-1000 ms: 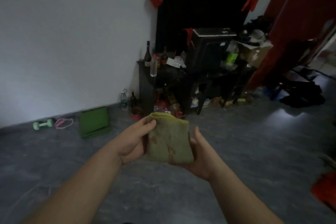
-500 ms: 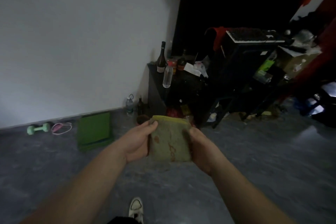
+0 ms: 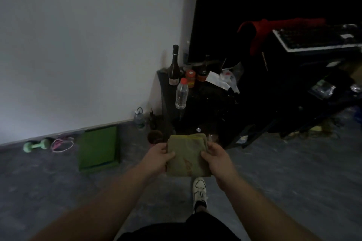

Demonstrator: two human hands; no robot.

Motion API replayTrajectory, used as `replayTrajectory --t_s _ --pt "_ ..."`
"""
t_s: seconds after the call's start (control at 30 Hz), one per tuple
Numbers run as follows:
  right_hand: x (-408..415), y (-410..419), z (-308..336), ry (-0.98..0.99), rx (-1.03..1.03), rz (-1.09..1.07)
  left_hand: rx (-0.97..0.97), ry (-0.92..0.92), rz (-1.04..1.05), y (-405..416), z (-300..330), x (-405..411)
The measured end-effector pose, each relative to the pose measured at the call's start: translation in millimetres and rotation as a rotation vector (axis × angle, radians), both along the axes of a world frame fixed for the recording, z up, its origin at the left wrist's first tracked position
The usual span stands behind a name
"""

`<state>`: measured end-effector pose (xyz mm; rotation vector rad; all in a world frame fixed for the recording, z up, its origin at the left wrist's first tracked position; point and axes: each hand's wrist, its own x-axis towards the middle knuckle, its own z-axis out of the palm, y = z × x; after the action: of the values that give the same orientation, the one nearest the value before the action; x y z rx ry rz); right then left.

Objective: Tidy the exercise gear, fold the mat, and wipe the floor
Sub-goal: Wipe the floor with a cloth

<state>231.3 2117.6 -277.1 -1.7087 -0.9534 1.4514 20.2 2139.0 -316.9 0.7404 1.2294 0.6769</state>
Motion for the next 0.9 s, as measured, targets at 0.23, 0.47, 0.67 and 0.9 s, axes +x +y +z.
replayTrajectory --t_s 0.23,0.47,0.67,0.9 --pt "44 137 -50 0.003 -0.181 0.253 -0.154 0.086 0.34 90 -14 59" --pt "46 219 -111 0.018 -0.331 0.412 -0.31 0.151 0.427 161 -50 69" --pt "38 262 -162 0.071 -0.411 0.359 -0.401 0.105 0.448 201 -94 62" --pt "40 281 -180 0.006 -0.433 0.378 -0.305 0.125 0.555 215 -108 61"
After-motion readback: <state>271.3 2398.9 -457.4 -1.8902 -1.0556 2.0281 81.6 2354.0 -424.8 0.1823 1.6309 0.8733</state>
